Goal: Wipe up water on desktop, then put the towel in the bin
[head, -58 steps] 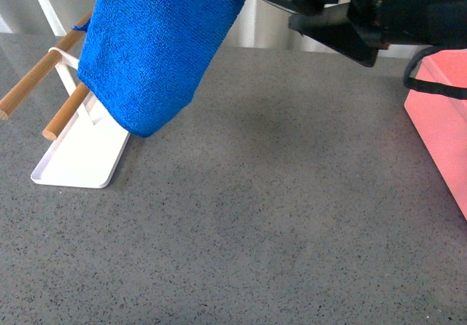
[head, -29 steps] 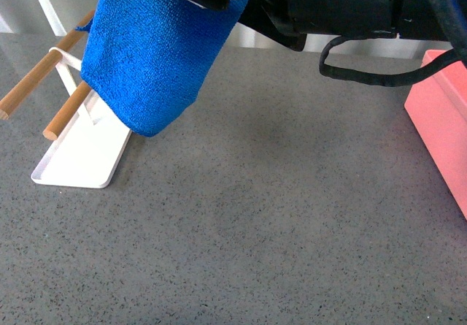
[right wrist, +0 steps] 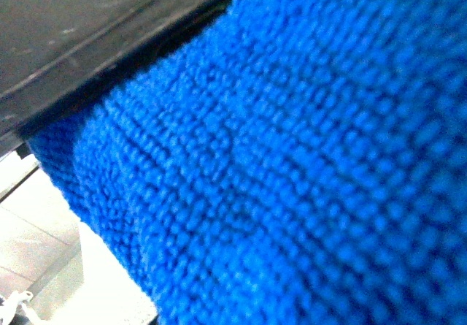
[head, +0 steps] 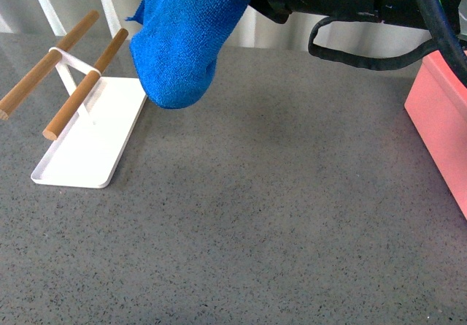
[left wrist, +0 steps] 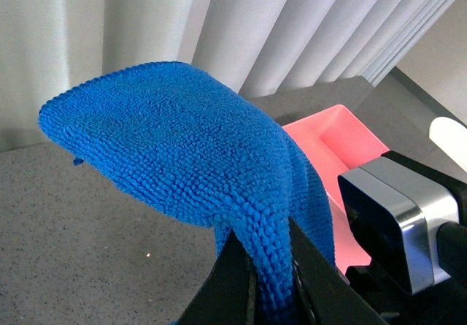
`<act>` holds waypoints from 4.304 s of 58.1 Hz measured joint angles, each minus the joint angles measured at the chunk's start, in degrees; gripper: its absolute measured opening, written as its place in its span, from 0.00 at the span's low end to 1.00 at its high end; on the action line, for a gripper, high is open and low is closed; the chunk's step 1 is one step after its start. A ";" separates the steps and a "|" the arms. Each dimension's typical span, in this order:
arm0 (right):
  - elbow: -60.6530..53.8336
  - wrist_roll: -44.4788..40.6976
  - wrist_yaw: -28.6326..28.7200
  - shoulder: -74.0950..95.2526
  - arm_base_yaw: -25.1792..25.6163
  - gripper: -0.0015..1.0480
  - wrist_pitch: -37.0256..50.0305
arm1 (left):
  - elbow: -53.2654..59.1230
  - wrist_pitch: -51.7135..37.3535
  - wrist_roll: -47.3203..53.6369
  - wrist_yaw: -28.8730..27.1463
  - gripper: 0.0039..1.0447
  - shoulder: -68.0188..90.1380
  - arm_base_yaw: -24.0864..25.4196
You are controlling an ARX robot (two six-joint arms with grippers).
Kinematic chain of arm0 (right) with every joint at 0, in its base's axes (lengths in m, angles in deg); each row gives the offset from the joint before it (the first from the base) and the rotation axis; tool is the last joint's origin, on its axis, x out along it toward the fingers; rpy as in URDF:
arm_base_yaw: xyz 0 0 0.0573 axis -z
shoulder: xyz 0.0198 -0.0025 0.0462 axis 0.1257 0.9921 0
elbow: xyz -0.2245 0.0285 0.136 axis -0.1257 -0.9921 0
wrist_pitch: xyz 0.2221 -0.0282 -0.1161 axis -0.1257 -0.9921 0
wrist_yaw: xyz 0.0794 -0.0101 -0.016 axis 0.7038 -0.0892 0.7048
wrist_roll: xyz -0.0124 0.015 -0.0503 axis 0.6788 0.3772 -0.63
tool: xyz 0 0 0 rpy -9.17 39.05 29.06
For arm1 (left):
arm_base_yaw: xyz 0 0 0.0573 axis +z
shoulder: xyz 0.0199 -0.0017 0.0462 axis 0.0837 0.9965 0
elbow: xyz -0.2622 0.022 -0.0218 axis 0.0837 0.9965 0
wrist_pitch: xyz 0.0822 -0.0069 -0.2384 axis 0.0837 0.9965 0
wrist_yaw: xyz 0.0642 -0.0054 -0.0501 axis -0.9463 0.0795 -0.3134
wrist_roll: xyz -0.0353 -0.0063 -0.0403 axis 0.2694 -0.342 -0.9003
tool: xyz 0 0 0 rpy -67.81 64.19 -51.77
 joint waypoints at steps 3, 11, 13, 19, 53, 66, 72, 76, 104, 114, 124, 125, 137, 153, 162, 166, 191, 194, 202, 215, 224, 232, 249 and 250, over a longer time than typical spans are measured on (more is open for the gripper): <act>-0.26 0.04 -0.76 -0.31 0.00 0.12 -0.26 | 0.00 0.00 0.00 0.00 0.20 0.00 0.00; -0.77 0.07 -1.68 -1.25 0.02 0.05 -1.36 | 0.00 0.00 0.00 0.02 0.37 -0.02 0.00; -0.85 0.04 -1.68 -1.49 0.02 0.05 -1.64 | 0.00 0.00 0.00 0.02 0.42 -0.04 0.00; -1.49 -0.17 -1.51 -2.49 0.09 0.05 -1.97 | 0.00 0.00 0.00 0.00 0.55 -0.07 0.00; -2.84 -1.81 -1.16 -6.73 2.62 0.05 -5.81 | 2.12 -7.26 1.86 -37.53 0.94 -0.50 -1.31; -4.57 -2.71 -1.01 -9.22 4.57 0.05 -7.10 | 3.61 -11.76 4.00 -41.07 0.87 -0.68 -1.84; -5.16 -3.93 -2.34 -10.43 5.09 0.05 -9.25 | 13.09 -23.32 6.97 -42.40 0.68 -4.98 -0.17; -5.35 -4.85 -3.63 -11.04 5.38 0.05 -10.75 | 19.26 -26.77 7.72 -41.33 0.57 -8.68 1.18; -6.78 -9.49 -5.75 -13.90 6.47 0.05 -15.63 | 49.83 -35.36 8.76 -34.01 0.03 -28.96 8.94; -6.78 -10.27 -6.47 -13.90 6.40 0.05 -16.92 | 54.38 -35.12 8.76 -32.81 0.03 -34.07 10.32; -6.78 -10.69 -6.78 -14.05 6.40 0.05 -17.44 | 58.12 -33.16 8.79 -28.37 0.03 -39.65 13.84; -6.78 -10.71 -6.78 -14.08 6.40 0.05 -17.51 | 58.45 -32.87 8.79 -28.33 0.03 -40.28 14.23; -6.78 -11.26 -6.93 -14.23 6.40 0.05 -18.71 | 61.35 -29.38 8.79 -28.26 0.03 -46.53 15.06; -6.80 -12.20 -6.99 -14.29 6.62 0.05 -19.93 | 65.16 -27.12 8.76 -28.11 0.03 -53.35 15.06; -6.84 -12.31 -7.10 -14.43 6.67 0.05 -20.13 | 65.44 -22.53 8.79 -28.06 0.03 -58.51 15.06; -6.86 -12.46 -7.32 -14.43 6.69 0.05 -20.33 | 65.44 -20.09 8.79 -28.09 0.03 -61.26 15.06; -6.88 -13.07 -7.85 -14.21 6.71 0.05 -20.65 | 65.44 -8.92 8.79 -28.09 0.03 -73.07 15.06; -6.88 -13.09 -7.98 -14.10 6.71 0.05 -20.63 | 65.46 -7.72 8.79 -28.09 0.03 -74.27 15.06; -7.08 -13.31 -8.41 -13.79 6.71 0.05 -20.65 | 65.44 -4.11 8.79 -28.09 0.03 -77.94 15.06; -7.13 -13.97 -9.11 -13.20 6.71 0.05 -20.74 | 65.44 0.61 8.79 -28.09 0.03 -82.68 15.06; -7.65 -13.94 -9.07 -13.14 6.78 0.05 -20.39 | 65.44 9.38 8.83 -28.02 0.03 -89.85 15.06; -8.04 -13.97 -9.29 -13.00 6.82 0.05 -20.39 | 65.44 11.74 8.83 -28.09 0.03 -93.53 15.06; -7.56 -16.48 -12.26 -9.88 6.78 0.05 -24.37 | 65.44 11.91 8.81 -28.09 0.34 -93.55 15.06; -7.37 -16.74 -12.61 -9.31 6.78 0.05 -24.90 | 65.44 11.91 8.79 -28.09 0.37 -93.55 15.06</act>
